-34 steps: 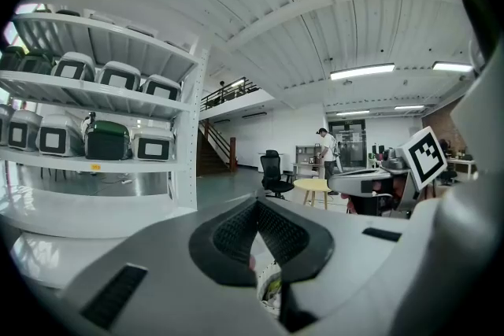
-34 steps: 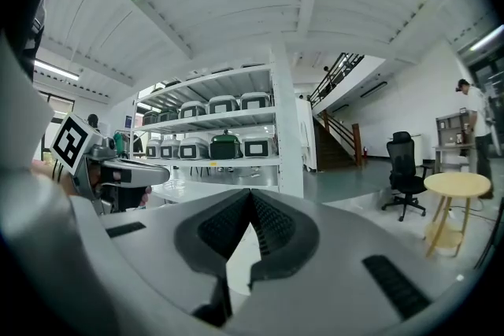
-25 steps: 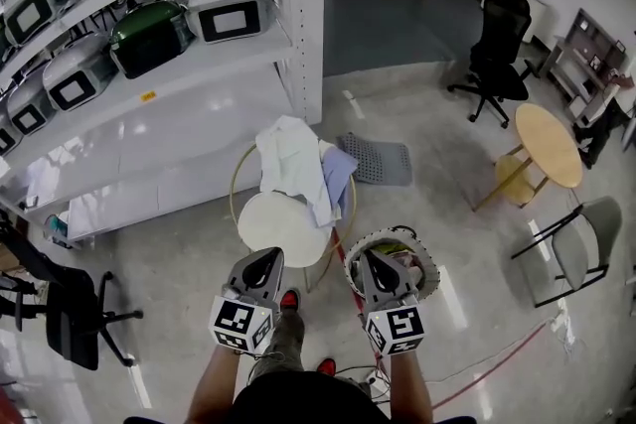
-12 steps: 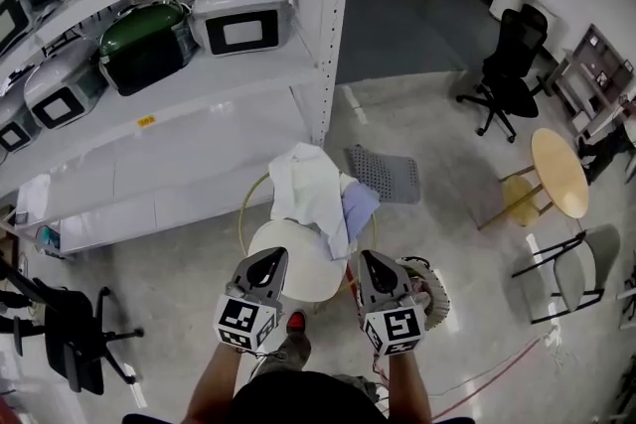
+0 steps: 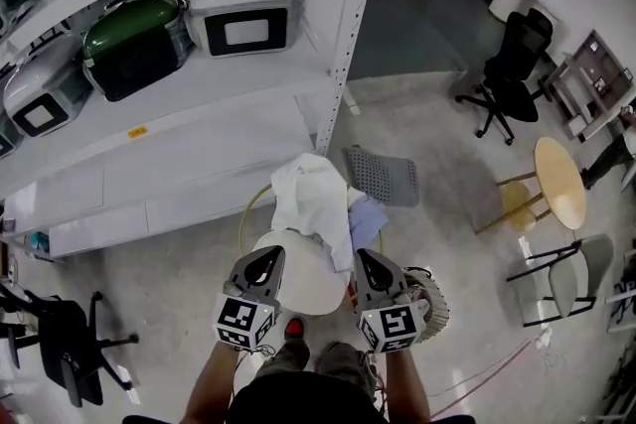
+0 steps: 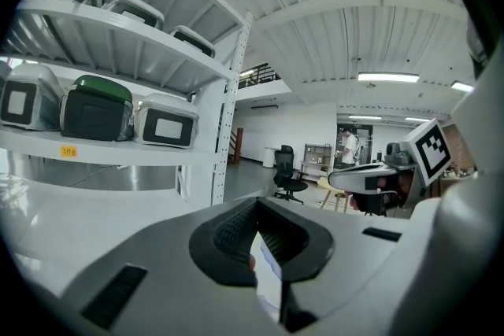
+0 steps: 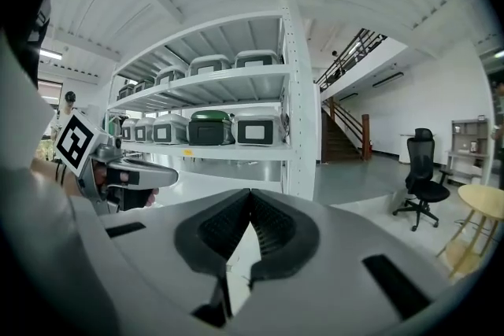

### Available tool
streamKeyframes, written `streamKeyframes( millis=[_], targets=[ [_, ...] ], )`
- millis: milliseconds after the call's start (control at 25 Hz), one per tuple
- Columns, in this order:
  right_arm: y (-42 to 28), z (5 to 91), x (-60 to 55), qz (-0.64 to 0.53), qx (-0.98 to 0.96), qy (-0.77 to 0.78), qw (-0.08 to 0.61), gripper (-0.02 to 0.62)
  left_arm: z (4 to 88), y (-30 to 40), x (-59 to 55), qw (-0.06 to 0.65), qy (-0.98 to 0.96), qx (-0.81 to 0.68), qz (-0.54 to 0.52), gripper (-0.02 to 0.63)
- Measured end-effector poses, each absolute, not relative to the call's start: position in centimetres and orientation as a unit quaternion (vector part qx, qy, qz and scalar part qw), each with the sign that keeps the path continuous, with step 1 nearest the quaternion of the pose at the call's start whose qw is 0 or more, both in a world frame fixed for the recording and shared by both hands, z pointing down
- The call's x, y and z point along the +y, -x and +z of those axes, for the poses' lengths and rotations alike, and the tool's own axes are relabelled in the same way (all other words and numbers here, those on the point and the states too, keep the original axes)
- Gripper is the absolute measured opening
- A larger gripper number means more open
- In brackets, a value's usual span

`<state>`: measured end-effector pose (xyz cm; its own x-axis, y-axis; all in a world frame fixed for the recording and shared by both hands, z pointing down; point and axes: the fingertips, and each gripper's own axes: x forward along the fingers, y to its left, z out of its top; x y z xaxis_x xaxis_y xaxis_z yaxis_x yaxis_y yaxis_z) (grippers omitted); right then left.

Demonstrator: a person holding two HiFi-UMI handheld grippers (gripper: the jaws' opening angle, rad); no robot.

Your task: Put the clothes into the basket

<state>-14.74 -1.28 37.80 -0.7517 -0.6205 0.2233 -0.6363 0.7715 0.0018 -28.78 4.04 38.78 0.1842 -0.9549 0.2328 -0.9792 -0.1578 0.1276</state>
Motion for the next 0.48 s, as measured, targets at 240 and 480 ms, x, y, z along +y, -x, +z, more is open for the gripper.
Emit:
streamKeyframes(
  millis=[240, 480],
  targets=[
    [16.5, 38.8, -4.4, 0.043, -0.942, -0.313, 0.117, 0.025, 39.7, 30.8, 1.9, 0.132, -0.744, -0.653, 0.046, 0.001],
    [18.1, 40.6, -9.3, 0.029, -0.950, -0.281, 0.132, 0.023, 41.3, 31.6, -1.2, 0.147, -0.721, -0.676, 0.042, 0.000]
  ],
)
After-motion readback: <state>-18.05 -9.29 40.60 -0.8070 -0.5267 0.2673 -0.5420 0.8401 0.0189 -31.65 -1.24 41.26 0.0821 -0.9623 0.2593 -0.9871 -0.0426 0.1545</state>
